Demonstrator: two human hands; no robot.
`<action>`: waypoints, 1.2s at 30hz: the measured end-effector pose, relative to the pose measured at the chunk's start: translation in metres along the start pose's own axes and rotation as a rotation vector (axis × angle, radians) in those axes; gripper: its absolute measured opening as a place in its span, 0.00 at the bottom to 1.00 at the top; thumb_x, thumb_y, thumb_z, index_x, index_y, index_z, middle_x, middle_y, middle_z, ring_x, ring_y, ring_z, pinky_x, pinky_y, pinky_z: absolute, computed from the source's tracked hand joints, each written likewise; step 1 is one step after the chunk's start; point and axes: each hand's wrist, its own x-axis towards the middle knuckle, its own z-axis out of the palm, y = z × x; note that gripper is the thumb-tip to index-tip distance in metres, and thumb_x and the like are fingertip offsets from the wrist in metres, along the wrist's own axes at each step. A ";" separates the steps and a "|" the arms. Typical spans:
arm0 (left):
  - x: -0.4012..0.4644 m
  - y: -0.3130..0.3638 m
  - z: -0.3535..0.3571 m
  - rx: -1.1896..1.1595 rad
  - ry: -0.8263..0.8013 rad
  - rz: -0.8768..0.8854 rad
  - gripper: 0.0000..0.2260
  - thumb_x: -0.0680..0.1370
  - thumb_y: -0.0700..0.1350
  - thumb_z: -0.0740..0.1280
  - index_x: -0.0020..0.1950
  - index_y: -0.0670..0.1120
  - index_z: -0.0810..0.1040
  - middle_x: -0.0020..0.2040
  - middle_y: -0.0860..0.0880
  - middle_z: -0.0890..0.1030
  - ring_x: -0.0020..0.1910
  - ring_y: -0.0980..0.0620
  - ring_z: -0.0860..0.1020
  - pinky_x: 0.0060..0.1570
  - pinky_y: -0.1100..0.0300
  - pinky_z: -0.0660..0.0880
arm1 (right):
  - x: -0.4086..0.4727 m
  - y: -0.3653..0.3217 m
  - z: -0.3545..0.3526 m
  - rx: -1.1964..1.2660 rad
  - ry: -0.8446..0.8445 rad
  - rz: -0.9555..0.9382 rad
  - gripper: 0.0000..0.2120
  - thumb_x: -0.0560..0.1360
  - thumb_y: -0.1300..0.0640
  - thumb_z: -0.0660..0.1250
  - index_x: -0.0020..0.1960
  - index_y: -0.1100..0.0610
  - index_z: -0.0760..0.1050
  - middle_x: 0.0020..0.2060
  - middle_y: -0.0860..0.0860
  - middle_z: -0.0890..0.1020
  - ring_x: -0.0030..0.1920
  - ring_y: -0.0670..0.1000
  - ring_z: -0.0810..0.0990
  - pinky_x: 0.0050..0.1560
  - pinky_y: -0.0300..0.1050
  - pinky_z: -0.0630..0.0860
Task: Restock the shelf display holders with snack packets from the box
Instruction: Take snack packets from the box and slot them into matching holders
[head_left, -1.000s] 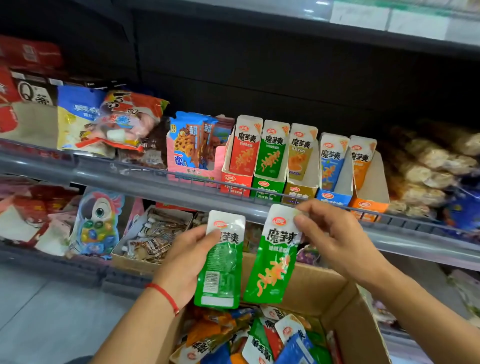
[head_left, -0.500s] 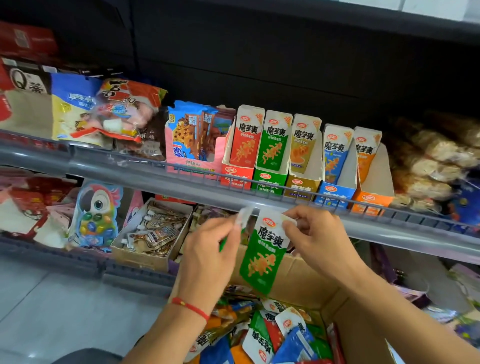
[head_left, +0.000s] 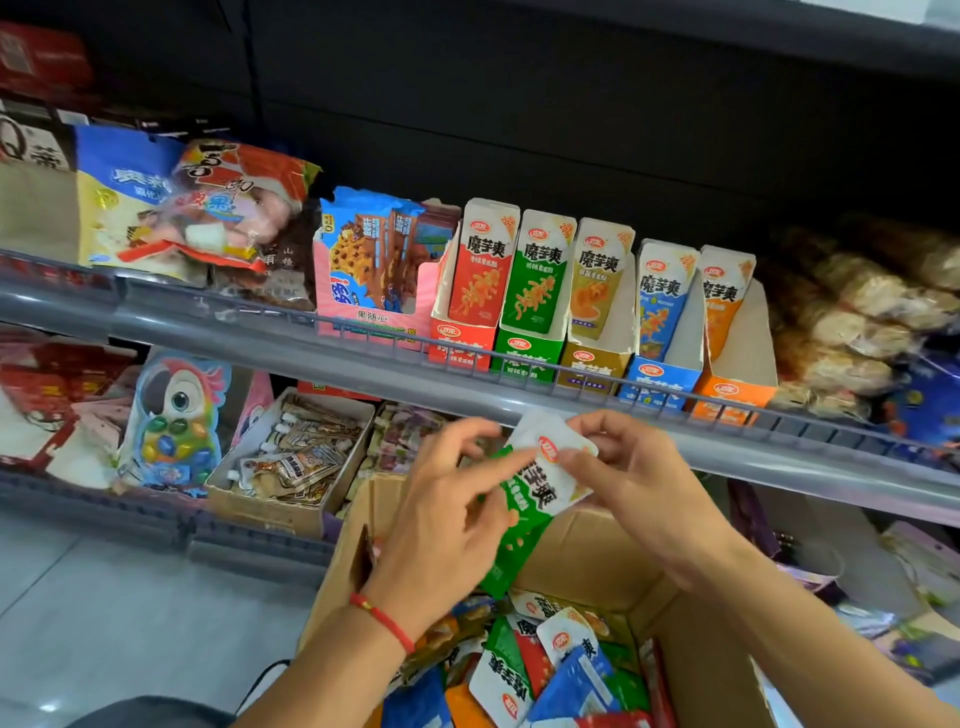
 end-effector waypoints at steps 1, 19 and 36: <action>0.003 -0.002 -0.006 -0.016 -0.001 -0.078 0.25 0.79 0.45 0.69 0.74 0.62 0.71 0.72 0.60 0.67 0.70 0.60 0.68 0.68 0.60 0.71 | 0.001 -0.004 -0.005 -0.007 -0.011 -0.011 0.04 0.81 0.63 0.68 0.56 0.59 0.77 0.45 0.56 0.88 0.46 0.55 0.88 0.46 0.50 0.84; 0.016 -0.002 -0.029 -0.384 -0.312 -0.364 0.14 0.75 0.39 0.76 0.57 0.53 0.81 0.48 0.56 0.88 0.48 0.58 0.86 0.45 0.62 0.82 | 0.025 -0.040 -0.023 -0.175 -0.311 0.096 0.11 0.79 0.59 0.70 0.59 0.63 0.75 0.49 0.56 0.88 0.50 0.55 0.87 0.48 0.51 0.85; 0.049 -0.031 -0.059 -0.188 0.119 -0.511 0.16 0.76 0.43 0.72 0.60 0.59 0.77 0.46 0.57 0.85 0.43 0.68 0.81 0.45 0.65 0.77 | 0.157 -0.161 -0.075 -0.955 0.361 -0.444 0.20 0.75 0.54 0.76 0.64 0.52 0.75 0.54 0.49 0.82 0.51 0.55 0.84 0.50 0.57 0.83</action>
